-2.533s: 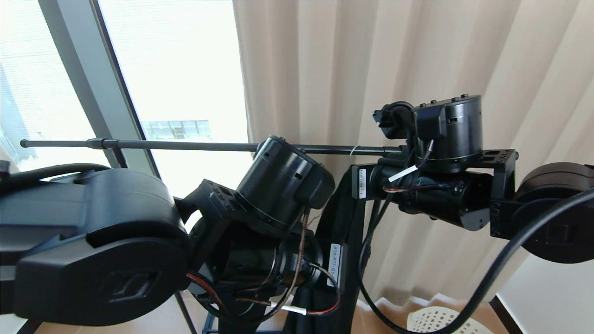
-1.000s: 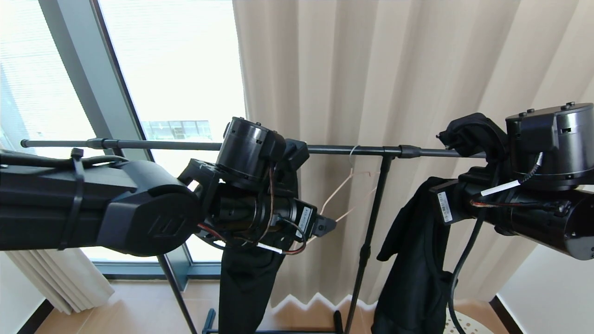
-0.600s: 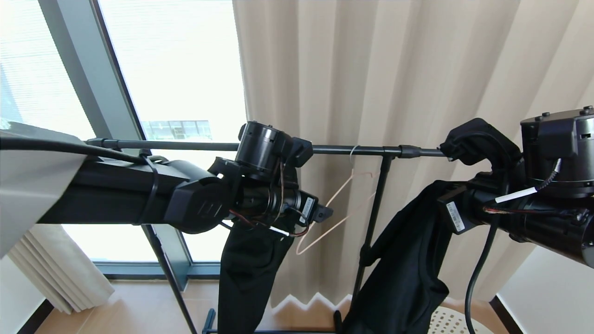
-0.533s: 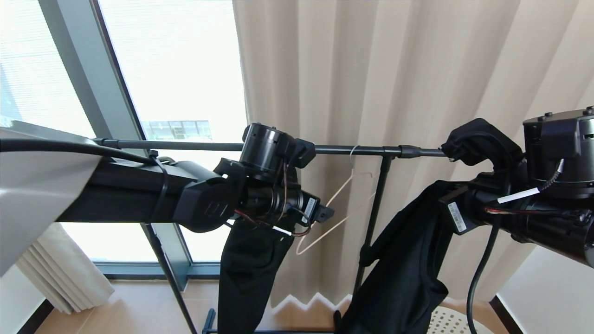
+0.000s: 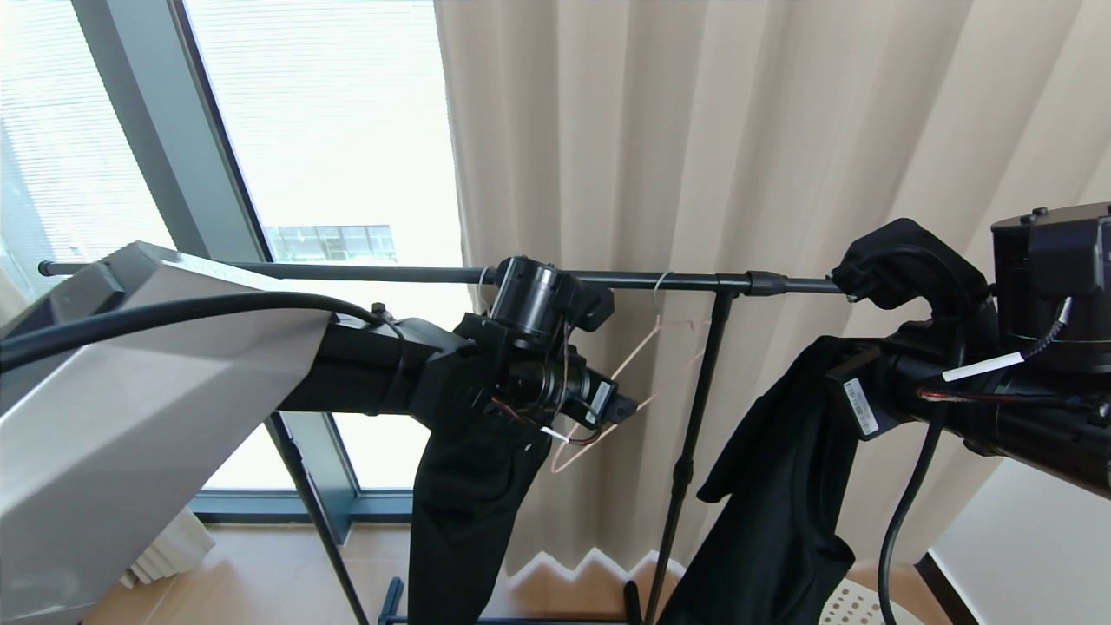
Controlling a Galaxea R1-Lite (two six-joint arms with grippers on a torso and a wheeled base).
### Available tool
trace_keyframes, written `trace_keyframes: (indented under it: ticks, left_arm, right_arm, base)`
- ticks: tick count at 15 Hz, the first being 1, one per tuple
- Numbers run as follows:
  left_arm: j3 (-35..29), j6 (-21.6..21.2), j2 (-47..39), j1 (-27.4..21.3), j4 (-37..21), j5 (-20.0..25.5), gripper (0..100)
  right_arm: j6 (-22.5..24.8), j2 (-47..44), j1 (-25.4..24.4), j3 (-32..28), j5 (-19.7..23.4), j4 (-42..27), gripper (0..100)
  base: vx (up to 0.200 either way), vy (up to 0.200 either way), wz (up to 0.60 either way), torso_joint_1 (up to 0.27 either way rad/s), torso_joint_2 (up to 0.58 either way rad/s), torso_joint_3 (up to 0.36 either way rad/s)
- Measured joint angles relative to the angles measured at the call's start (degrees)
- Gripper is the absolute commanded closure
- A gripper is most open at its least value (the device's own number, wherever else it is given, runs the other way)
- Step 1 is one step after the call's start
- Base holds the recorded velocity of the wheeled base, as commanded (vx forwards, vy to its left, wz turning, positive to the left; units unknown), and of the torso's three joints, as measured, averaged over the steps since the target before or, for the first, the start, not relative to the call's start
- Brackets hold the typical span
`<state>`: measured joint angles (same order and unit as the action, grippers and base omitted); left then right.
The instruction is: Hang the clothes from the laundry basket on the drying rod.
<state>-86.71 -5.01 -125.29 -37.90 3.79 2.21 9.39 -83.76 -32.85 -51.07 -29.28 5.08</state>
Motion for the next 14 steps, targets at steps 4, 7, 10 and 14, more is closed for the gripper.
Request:
trace_keyframes:
  ticks: [4, 7, 10, 14]
  left_arm:
    - [-5.18, -1.5, -4.34, 0.11, 0.0, -0.1, 0]
    - [-9.18, -2.21, -8.19, 0.17, -0.02, -0.24, 0]
    - [-12.63, -2.27, -11.61, 0.15, -0.13, -0.4, 0]
    - [-13.45, -2.07, -13.35, 0.22, -0.13, -0.44, 0]
  right_arm:
    - [0.44, 0.02, 0.02, -0.11, 0.02, 0.09, 100]
    - [0.71, -0.06, 0.06, -0.11, 0.17, 0.09, 100]
    - [0.76, -0.2, 0.11, -0.11, 0.27, 0.06, 100]
    - [0.76, -0.28, 0.06, -0.06, 0.28, 0.09, 100]
  base:
    - [0.0, 0.0, 0.0, 0.0, 0.0, 0.0]
    - [0.0, 0.0, 0.0, 0.0, 0.0, 0.0]
    - [0.0, 0.0, 0.0, 0.0, 0.0, 0.0]
    - [0.0, 0.0, 0.0, 0.0, 0.0, 0.0]
